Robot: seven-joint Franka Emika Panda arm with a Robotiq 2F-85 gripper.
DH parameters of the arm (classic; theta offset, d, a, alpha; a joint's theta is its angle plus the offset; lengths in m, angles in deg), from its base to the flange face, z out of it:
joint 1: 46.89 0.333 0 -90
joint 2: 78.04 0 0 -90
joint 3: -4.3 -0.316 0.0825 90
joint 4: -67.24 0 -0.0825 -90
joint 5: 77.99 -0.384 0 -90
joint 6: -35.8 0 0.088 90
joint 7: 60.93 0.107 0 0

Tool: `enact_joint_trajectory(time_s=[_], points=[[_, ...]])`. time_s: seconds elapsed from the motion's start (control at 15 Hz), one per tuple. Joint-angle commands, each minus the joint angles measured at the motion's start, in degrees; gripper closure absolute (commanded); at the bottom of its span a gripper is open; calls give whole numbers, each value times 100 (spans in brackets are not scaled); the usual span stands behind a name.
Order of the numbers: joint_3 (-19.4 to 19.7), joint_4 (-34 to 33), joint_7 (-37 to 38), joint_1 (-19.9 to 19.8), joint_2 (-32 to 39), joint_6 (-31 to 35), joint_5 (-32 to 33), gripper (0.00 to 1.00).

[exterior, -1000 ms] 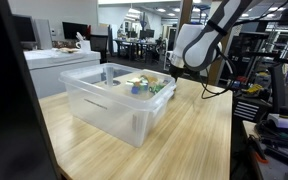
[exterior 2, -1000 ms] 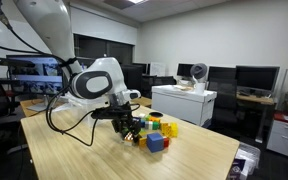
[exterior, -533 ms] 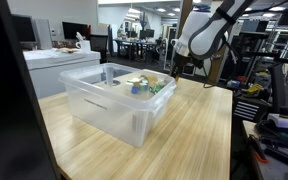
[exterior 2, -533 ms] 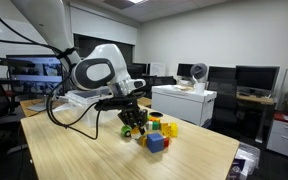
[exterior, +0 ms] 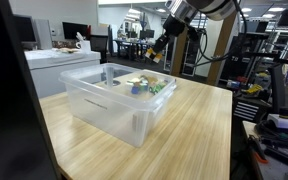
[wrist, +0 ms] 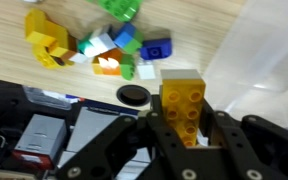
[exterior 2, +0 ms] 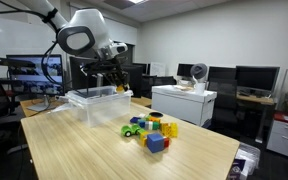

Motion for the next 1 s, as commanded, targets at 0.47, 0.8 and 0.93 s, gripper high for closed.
enact_joint_trajectory(time_s=[0.47, 0.8, 0.93], points=[[109, 922, -1354, 959, -1186, -507, -1304, 19], [565, 227, -1152, 848, -794, -388, -1338, 0], [759, 42, -920, 582, -364, -55, -1057, 0]])
